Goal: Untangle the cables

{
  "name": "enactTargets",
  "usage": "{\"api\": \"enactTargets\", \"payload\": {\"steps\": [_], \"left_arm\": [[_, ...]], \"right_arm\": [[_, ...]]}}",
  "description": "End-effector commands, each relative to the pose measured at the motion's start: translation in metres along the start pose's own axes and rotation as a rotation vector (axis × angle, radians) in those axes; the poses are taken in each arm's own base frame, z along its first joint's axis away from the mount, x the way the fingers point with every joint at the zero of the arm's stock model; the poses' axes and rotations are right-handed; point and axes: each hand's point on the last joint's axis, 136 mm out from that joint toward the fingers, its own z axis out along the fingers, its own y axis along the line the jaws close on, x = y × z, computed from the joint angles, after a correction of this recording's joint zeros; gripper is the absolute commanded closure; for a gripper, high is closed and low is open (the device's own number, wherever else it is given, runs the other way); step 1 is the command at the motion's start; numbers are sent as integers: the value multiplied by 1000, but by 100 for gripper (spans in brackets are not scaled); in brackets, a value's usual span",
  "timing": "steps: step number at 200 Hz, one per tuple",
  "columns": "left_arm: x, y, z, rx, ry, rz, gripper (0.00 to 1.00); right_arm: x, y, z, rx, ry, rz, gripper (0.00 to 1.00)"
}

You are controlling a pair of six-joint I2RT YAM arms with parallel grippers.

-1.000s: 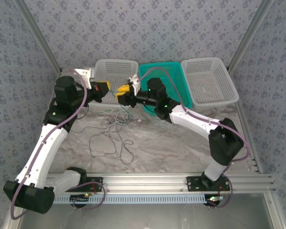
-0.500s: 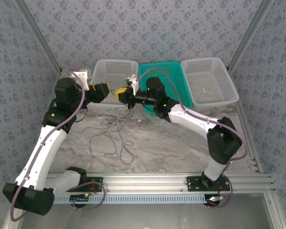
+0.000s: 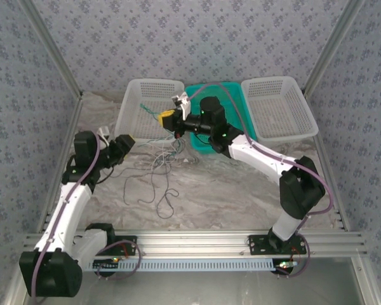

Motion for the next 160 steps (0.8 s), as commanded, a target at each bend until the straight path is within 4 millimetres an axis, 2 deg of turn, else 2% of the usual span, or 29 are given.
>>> {"api": "enactTargets", "payload": {"steps": [1,33,51,64,124,160], "left_arm": [[-10,-33,-7,173,-13,-1,55],[-11,-50,-5,284,6,-3,55],[-10,-44,-1,270,16,-22,66],[-9,-39,3,258,24,-37,70],[-1,-20,9,190,58,-78,63],[6,-13,6,154,76,-94,68]], "right_arm": [[-32,10,-9,-29,-66,14,100],[-32,13,-8,-42,-64,19,100],[-32,14,-6,-46,-65,21,100],[-33,14,-5,-50,-63,23,100],[-33,16,-4,-54,-59,16,100],[-31,13,-1,-48,-52,16,100]]}}
